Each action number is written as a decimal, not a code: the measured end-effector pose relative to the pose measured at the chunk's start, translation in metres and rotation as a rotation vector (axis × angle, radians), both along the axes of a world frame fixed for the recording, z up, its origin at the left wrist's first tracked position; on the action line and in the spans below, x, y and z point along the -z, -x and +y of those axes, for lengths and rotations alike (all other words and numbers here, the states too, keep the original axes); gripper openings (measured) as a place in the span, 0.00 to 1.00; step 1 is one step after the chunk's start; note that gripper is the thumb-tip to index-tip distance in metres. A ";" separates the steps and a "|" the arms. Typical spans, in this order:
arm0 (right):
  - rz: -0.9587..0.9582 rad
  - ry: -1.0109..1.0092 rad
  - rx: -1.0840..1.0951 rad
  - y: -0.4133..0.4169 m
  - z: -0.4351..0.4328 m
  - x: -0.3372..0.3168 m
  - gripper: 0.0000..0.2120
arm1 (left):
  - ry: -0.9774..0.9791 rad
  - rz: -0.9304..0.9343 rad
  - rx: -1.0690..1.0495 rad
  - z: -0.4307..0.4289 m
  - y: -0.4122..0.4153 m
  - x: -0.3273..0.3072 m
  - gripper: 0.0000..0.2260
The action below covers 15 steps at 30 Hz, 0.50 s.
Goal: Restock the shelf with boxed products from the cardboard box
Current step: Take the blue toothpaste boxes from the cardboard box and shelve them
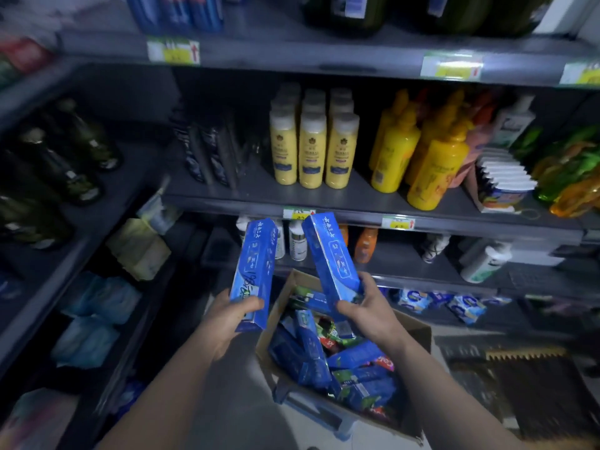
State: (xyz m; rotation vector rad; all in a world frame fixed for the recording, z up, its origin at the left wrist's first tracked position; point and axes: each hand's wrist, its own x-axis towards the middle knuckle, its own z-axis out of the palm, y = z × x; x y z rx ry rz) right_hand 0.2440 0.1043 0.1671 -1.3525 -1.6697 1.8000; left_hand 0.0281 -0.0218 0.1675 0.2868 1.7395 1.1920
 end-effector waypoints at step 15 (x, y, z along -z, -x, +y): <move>0.137 -0.017 -0.266 0.161 -0.054 -0.078 0.18 | -0.279 0.035 -0.491 -0.131 0.104 -0.081 0.12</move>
